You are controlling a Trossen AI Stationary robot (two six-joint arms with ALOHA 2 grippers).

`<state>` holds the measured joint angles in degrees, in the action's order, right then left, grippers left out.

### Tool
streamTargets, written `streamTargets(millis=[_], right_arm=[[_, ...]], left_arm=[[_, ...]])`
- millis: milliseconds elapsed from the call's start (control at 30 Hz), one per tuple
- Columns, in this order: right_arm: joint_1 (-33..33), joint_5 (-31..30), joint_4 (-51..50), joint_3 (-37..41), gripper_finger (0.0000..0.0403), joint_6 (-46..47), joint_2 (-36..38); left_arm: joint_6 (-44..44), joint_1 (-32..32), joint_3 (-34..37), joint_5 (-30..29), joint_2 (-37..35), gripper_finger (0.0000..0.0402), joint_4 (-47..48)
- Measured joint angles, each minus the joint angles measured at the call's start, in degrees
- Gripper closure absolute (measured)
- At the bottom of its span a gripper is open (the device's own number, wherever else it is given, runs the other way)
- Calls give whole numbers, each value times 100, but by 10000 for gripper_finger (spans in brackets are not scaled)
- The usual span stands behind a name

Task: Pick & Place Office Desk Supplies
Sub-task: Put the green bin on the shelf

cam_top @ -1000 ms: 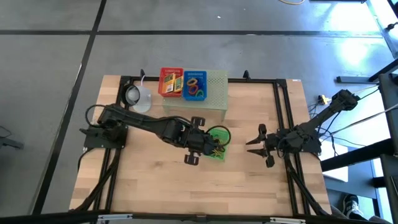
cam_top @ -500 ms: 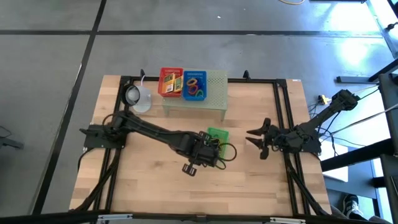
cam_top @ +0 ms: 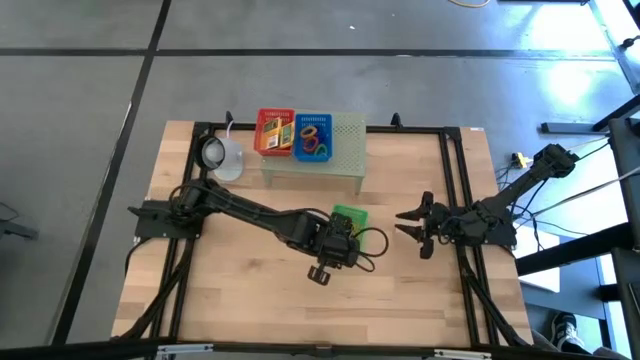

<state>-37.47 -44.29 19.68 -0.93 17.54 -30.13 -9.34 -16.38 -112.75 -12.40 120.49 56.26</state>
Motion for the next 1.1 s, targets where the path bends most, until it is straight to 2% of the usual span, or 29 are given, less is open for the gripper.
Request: streamTargets(millis=[100, 300, 500, 733, 867, 1100], right_arm=[[-1, 208, 0, 0, 256, 0, 0], [-2, 530, -33, -2, 256, -1, -1], [-2, 684, -76, -4, 256, -2, -2], [-2, 684, -98, -4, 256, -2, -2], [0, 684, -103, -4, 256, -2, -2], [-2, 684, -101, -4, 256, -4, -2]], left_arm=[[290, -1, 0, -244, 63, 315, -103], [473, -88, 0, -250, 319, 315, -372], [980, -153, -10, -566, 414, 312, -538], [1166, -62, -4, -675, 615, 256, -594], [837, -29, -4, -694, 783, 225, -500], [789, 71, 7, -709, 979, 214, -544]])
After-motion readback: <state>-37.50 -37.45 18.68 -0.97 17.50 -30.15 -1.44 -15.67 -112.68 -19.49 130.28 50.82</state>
